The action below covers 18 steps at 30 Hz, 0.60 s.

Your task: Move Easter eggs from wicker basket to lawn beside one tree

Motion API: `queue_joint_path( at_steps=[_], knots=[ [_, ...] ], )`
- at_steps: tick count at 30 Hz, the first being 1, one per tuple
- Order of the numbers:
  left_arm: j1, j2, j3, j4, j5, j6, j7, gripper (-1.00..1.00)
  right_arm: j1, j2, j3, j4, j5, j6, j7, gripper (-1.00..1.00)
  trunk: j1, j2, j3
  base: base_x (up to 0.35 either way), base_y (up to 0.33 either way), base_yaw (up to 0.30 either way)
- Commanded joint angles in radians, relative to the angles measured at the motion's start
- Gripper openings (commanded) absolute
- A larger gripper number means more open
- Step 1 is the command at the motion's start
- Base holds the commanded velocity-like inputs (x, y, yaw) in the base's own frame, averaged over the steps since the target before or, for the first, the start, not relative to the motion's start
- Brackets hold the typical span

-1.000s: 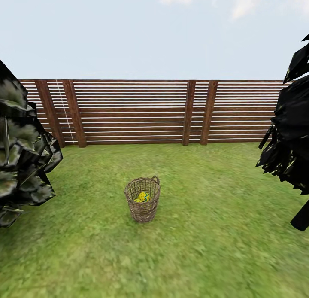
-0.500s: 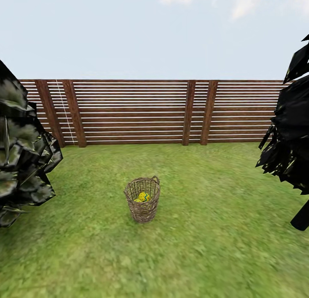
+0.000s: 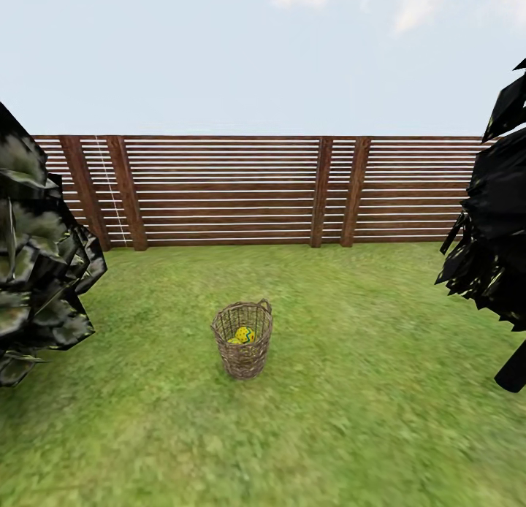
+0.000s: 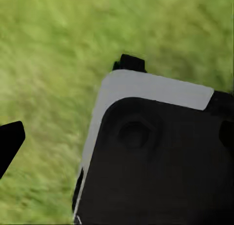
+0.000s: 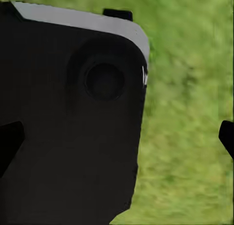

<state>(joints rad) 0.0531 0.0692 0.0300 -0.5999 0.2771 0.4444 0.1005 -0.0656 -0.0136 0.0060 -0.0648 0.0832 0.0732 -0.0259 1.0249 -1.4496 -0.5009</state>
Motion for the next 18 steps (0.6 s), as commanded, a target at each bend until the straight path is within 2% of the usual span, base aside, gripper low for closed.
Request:
queue_joint_path(
  at_steps=[1,3,5,7,8,9,10,12,14,15,17,18],
  knots=[
    [-0.164,0.021,0.025,-0.092,0.085,0.205,0.026,1.00,-0.002,-0.010,0.001,-0.276,0.010,0.142,-0.005,1.00,0.000,0.000,-0.001,0.000,0.000,0.000],
    [-0.322,0.048,0.084,-0.136,0.163,0.330,0.037,1.00,-0.006,-0.014,0.000,-0.501,0.011,0.382,-0.003,1.00,0.000,0.000,-0.001,0.000,0.000,0.000],
    [-0.443,0.073,0.141,-0.151,0.199,0.379,0.042,1.00,-0.012,-0.010,0.003,-0.720,0.012,0.567,-0.003,1.00,0.000,0.000,-0.001,0.000,0.000,0.000],
    [-0.499,0.088,0.169,-0.133,0.212,0.359,0.042,1.00,-0.057,0.003,0.032,-0.900,0.008,0.701,-0.005,1.00,0.000,0.000,-0.001,0.000,0.000,0.000],
    [-0.507,0.091,0.172,-0.117,0.213,0.341,0.042,1.00,-0.075,0.008,0.041,-0.927,0.008,0.734,-0.005,1.00,0.000,0.000,-0.001,0.000,0.000,0.000],
    [-0.522,0.094,0.176,-0.047,0.208,0.255,0.044,1.00,-0.141,0.020,0.061,-0.966,0.006,0.824,-0.007,1.00,0.000,0.000,-0.001,0.000,0.000,0.000],
    [-0.528,0.095,0.177,-0.016,0.197,0.195,0.048,1.00,-0.185,0.028,0.068,-0.965,0.005,0.863,-0.008,1.00,0.000,0.000,-0.001,0.000,0.000,0.000],
    [-0.536,0.092,0.179,-0.005,0.165,0.117,0.080,1.00,-0.315,0.044,0.076,-0.878,0.004,0.888,-0.011,1.00,0.000,0.000,-0.001,0.000,0.000,0.000],
    [-0.539,0.081,0.179,0.000,0.145,0.104,0.133,1.00,-0.474,0.051,0.076,-0.699,0.001,0.884,-0.013,1.00,0.000,0.000,-0.001,0.000,0.000,0.000],
    [-0.540,0.058,0.178,0.006,0.138,0.101,0.164,1.00,-0.552,0.052,0.072,-0.567,-0.001,0.858,-0.013,1.00,0.000,0.000,-0.001,0.000,0.000,0.000],
    [-0.541,0.026,0.176,0.017,0.131,0.101,0.186,1.00,-0.607,0.057,0.073,-0.448,0.003,0.762,-0.014,1.00,0.000,0.000,-0.001,0.000,0.000,0.000],
    [-0.541,0.019,0.170,0.026,0.130,0.100,0.188,1.00,-0.617,0.055,0.073,-0.414,0.003,0.721,-0.013,1.00,0.000,0.000,-0.001,0.000,0.000,0.000]
  ],
)
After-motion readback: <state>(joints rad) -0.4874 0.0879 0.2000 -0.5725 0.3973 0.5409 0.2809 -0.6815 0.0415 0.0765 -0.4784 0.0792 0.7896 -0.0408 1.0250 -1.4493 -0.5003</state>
